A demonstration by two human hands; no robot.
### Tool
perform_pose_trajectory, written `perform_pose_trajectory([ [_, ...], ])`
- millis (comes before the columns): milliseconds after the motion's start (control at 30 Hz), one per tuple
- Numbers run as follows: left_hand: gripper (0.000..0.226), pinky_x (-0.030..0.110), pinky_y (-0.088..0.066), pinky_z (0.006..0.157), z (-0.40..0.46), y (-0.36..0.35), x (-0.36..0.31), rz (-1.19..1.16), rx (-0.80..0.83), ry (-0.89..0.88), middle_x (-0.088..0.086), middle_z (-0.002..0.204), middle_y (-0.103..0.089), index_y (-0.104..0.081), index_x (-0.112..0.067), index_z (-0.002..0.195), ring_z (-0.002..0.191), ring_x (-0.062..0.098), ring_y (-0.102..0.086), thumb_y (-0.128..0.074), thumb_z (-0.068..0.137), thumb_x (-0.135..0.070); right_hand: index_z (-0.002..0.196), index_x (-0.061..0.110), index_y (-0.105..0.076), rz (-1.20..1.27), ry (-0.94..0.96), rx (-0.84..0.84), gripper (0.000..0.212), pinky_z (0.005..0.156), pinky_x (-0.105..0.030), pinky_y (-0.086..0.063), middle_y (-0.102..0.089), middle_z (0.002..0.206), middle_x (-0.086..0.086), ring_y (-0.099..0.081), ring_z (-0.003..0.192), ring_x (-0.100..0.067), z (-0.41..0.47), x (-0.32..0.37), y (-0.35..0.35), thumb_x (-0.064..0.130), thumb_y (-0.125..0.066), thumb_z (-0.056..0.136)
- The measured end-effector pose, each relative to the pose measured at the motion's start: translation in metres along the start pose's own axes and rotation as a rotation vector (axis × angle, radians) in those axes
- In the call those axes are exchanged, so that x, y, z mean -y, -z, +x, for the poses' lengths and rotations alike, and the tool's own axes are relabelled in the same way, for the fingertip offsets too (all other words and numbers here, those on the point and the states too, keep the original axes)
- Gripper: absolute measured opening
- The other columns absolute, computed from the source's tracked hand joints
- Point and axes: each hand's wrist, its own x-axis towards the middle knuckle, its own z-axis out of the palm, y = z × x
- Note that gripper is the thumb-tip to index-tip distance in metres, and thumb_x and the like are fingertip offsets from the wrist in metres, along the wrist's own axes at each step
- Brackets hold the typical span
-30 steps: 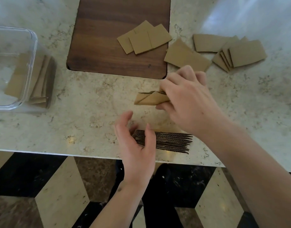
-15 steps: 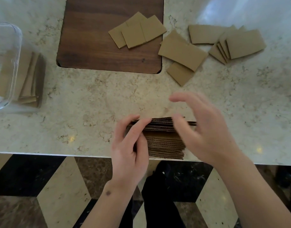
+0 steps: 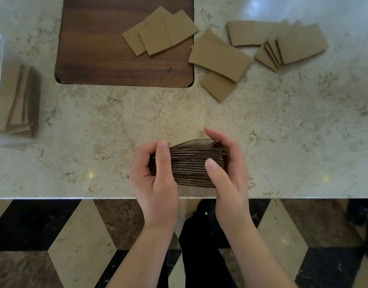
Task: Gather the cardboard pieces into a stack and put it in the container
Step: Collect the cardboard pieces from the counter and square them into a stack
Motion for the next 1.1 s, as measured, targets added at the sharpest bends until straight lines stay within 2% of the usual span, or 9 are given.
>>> perform_pose_trajectory([
  [133,0.012,0.015,-0.051,0.070,0.002,-0.008,-0.004,0.002,-0.053,0.030,-0.021,0.078,-0.069,-0.066,-0.036,0.085,0.074,-0.004,-0.063,-0.064,0.097,-0.033,0.132,0.005,-0.055,-0.188,0.135,0.013,0.048,0.088,-0.038,-0.056,-0.064,0.120,-0.010,-0.066,0.107,-0.024,-0.005,-0.007,-0.003,0.023,-0.067,0.089],
  [233,0.010,0.016,-0.054,0.071,0.002,-0.011,-0.011,-0.042,-0.031,0.002,-0.012,0.087,-0.073,-0.066,-0.033,0.091,0.080,0.000,-0.069,-0.069,0.097,-0.025,0.107,0.017,-0.063,-0.102,0.108,-0.213,0.016,0.071,-0.020,-0.055,-0.066,0.093,0.008,-0.065,0.085,-0.003,0.001,-0.007,-0.019,0.025,-0.067,0.093],
  [300,0.008,0.024,-0.058,0.078,0.006,-0.008,-0.011,-0.098,0.030,-0.014,0.003,0.099,-0.076,-0.069,-0.029,0.102,0.091,0.011,-0.073,-0.070,0.098,-0.022,0.101,0.022,-0.064,-0.014,0.070,-0.314,0.007,0.069,-0.020,-0.054,-0.067,0.090,0.012,-0.064,0.082,-0.002,0.010,-0.005,-0.022,0.027,-0.064,0.096],
  [467,0.011,0.025,-0.056,0.088,0.016,0.002,-0.006,-0.116,0.123,-0.016,0.003,0.109,-0.076,-0.068,-0.024,0.110,0.102,0.012,-0.073,-0.066,0.099,-0.024,0.124,0.007,-0.061,0.028,0.099,-0.230,0.034,0.090,-0.039,-0.055,-0.067,0.118,-0.008,-0.063,0.105,-0.021,0.014,-0.004,-0.005,0.019,-0.057,0.093],
  [600,0.019,0.030,-0.058,0.083,0.010,-0.008,-0.007,-0.053,0.035,0.005,0.017,0.098,-0.074,-0.058,-0.042,0.092,0.094,0.016,-0.076,-0.069,0.099,-0.028,0.098,0.014,-0.064,-0.018,0.048,-0.283,0.011,0.077,-0.024,-0.052,-0.069,0.093,-0.008,-0.065,0.086,-0.010,0.015,-0.003,-0.017,0.023,-0.059,0.096],
  [700,0.026,0.038,-0.062,0.083,0.014,-0.007,-0.011,-0.041,0.023,-0.042,0.009,0.093,-0.077,-0.058,-0.046,0.090,0.092,0.018,-0.078,-0.068,0.101,-0.024,0.091,0.008,-0.062,0.004,0.060,-0.308,0.016,0.071,-0.018,-0.050,-0.067,0.084,-0.001,-0.062,0.078,-0.005,0.020,0.003,-0.024,0.021,-0.058,0.100],
  [767,0.017,0.040,-0.062,0.083,0.020,-0.002,-0.013,-0.071,0.077,-0.067,0.009,0.099,-0.079,-0.062,-0.040,0.097,0.097,0.022,-0.078,-0.065,0.102,-0.024,0.101,0.010,-0.061,0.036,0.101,-0.259,0.010,0.082,-0.022,-0.052,-0.070,0.100,-0.003,-0.067,0.094,-0.011,0.022,0.004,-0.020,0.019,-0.058,0.099],
  [933,0.021,0.048,-0.057,0.097,0.032,0.011,-0.009,-0.141,0.250,-0.037,0.012,0.116,-0.077,-0.068,-0.018,0.115,0.114,0.029,-0.072,-0.054,0.100,-0.022,0.130,0.001,-0.055,0.027,0.148,-0.139,0.043,0.103,-0.029,-0.046,-0.061,0.134,-0.014,-0.059,0.126,-0.019,0.016,0.000,-0.007,0.021,-0.055,0.092],
  [1100,0.017,0.042,-0.063,0.076,0.018,-0.001,-0.003,0.005,0.152,0.025,-0.002,0.092,-0.078,-0.074,-0.022,0.096,0.088,0.016,-0.074,-0.060,0.100,-0.031,0.110,0.015,-0.065,-0.040,0.084,-0.265,0.016,0.082,-0.016,-0.050,-0.067,0.103,0.014,-0.064,0.095,-0.003,0.016,-0.007,-0.022,0.017,-0.059,0.095],
])
